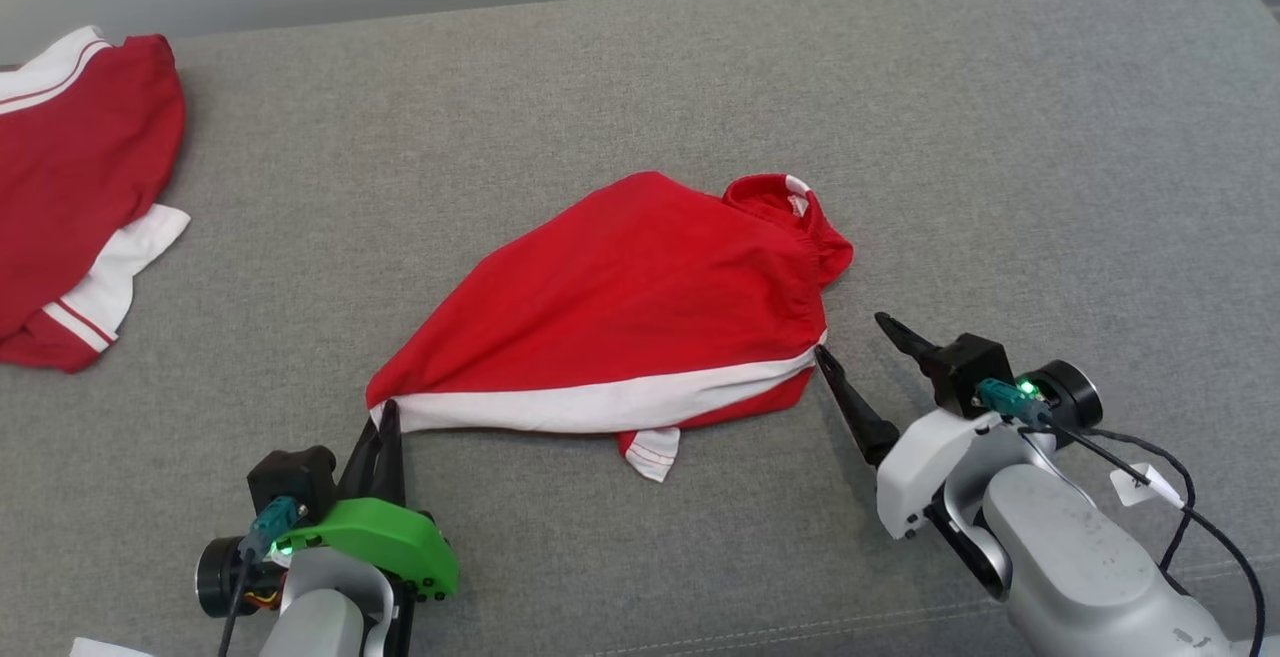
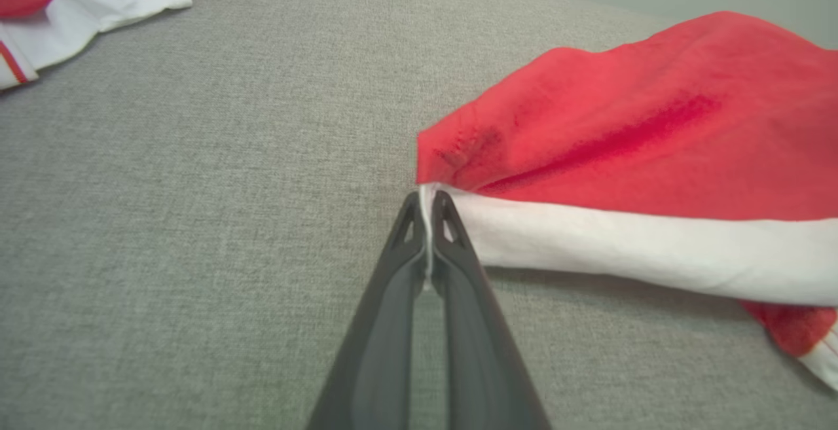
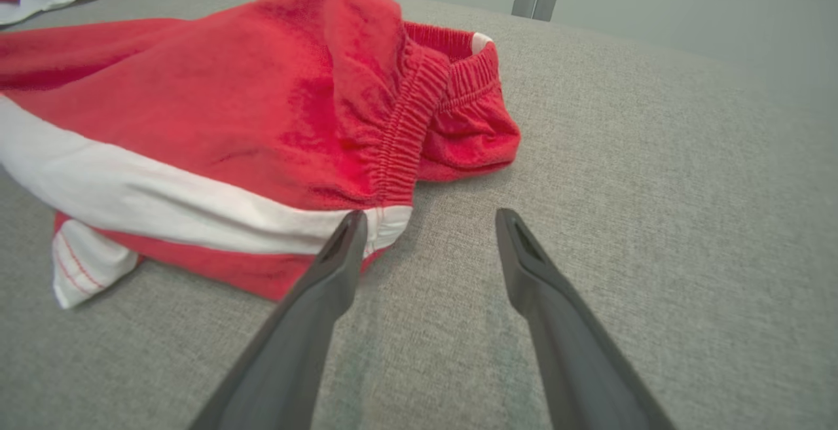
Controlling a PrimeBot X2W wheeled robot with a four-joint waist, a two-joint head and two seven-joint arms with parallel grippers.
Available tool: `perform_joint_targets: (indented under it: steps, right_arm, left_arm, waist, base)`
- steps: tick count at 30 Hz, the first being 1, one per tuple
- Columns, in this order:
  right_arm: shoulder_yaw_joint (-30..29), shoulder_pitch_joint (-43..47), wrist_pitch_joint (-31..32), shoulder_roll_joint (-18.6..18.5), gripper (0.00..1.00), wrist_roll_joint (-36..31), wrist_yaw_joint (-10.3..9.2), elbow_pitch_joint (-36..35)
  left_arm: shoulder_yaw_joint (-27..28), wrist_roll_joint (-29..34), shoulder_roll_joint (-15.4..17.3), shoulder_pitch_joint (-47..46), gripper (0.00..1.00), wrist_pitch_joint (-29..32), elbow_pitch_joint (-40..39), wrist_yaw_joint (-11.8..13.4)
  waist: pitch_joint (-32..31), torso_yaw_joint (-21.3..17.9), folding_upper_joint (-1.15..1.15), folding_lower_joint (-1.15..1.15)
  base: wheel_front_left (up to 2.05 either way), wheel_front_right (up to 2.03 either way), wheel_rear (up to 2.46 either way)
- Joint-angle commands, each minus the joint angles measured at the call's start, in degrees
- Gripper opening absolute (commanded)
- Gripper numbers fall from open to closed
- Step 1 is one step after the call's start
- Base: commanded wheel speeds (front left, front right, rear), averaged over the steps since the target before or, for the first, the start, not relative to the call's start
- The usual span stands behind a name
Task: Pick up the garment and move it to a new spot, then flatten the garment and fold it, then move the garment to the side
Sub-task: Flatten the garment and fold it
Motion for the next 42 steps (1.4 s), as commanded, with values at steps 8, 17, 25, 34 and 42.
perform_joint_targets:
  steps: [8,17,25,34,42]
  right_arm:
    - [11.3,-7.8,-0.2,-1.7,1.0,8.1,-0.04,5.6]
    - [19.5,-11.7,-0.2,-2.7,0.93,12.4,-0.04,6.2]
    - [20.8,-12.8,-0.1,-3.4,0.24,12.3,-0.04,4.5]
    - [17.8,-10.0,-0.2,-3.4,0.78,9.8,-0.04,1.7]
    - [15.3,-7.5,-0.2,-2.6,0.3,7.7,-0.04,0.1]
  left_arm:
    - [1.6,1.9,-0.5,-2.8,0.0,-0.2,0.5,-0.9]
    - [2.5,3.0,-0.9,-3.4,0.0,-0.2,0.6,-1.4]
    - [3.0,3.3,-1.1,-3.6,0.0,-0.2,0.8,-1.8]
    - [3.8,3.7,-1.3,-2.8,0.0,-0.2,0.8,-2.0]
    - [4.2,4.0,-1.3,-2.4,0.0,-0.2,0.9,-2.2]
  waist:
    - [4.2,2.6,0.54,0.0]
    - [5.2,3.2,0.54,0.0]
    - [5.4,3.0,0.54,0.0]
    - [5.0,2.1,0.54,0.0]
    - [4.8,1.6,0.54,0.0]
  base:
    - [0.0,0.0,0.0]
    - [0.0,0.0,0.0]
    - [0.0,0.0,0.0]
    - [0.0,0.0,0.0]
    - [0.0,0.0,0.0]
